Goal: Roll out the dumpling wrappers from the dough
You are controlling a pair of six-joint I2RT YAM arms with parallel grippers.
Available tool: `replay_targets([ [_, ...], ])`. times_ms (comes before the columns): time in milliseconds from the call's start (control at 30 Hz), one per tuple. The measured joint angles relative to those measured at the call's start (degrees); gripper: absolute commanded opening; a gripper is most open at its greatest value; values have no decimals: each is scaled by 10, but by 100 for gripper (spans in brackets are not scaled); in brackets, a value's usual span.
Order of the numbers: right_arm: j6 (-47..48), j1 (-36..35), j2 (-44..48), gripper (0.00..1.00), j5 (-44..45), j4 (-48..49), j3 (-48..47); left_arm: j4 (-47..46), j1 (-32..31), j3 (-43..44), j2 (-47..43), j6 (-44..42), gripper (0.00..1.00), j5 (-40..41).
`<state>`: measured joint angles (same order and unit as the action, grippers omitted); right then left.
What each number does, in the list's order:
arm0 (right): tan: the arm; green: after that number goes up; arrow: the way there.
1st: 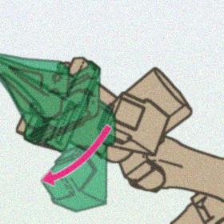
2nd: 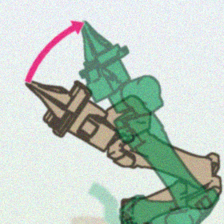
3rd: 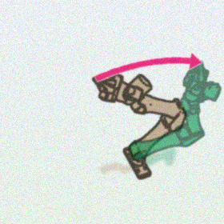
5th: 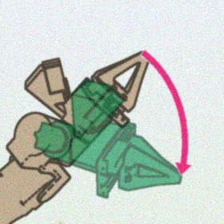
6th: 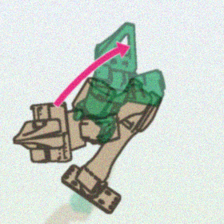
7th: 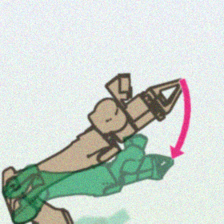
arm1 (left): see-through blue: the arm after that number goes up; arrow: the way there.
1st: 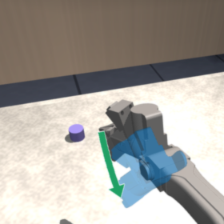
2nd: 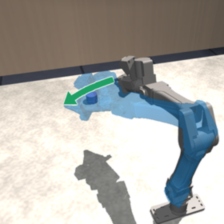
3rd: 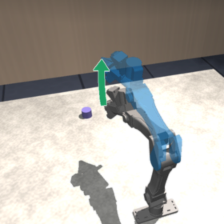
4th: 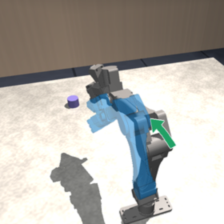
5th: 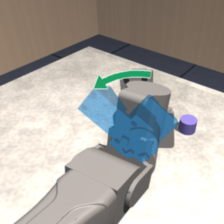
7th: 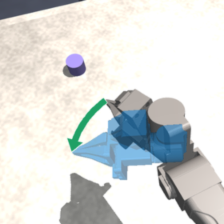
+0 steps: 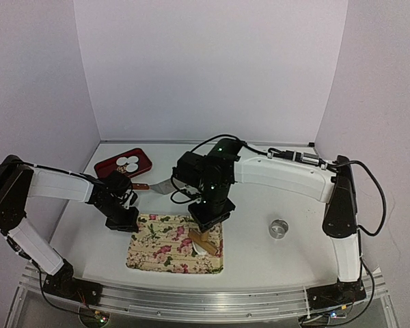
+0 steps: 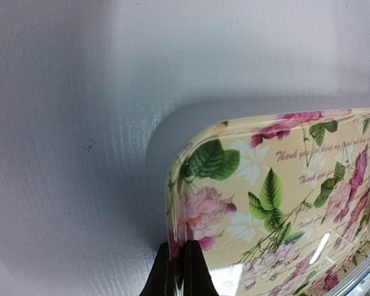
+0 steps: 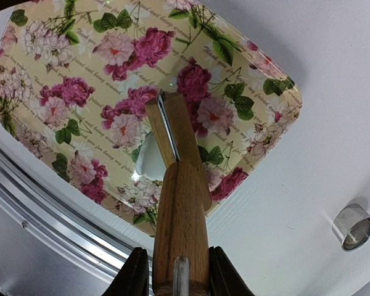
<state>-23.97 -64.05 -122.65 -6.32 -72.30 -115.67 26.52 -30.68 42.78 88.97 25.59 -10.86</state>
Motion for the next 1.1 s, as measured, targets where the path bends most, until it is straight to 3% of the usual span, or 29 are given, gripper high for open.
replay_targets([
  [1100,-24,-36,-14,0,-6,23,10,9,1,11,10,15,0,-6],
])
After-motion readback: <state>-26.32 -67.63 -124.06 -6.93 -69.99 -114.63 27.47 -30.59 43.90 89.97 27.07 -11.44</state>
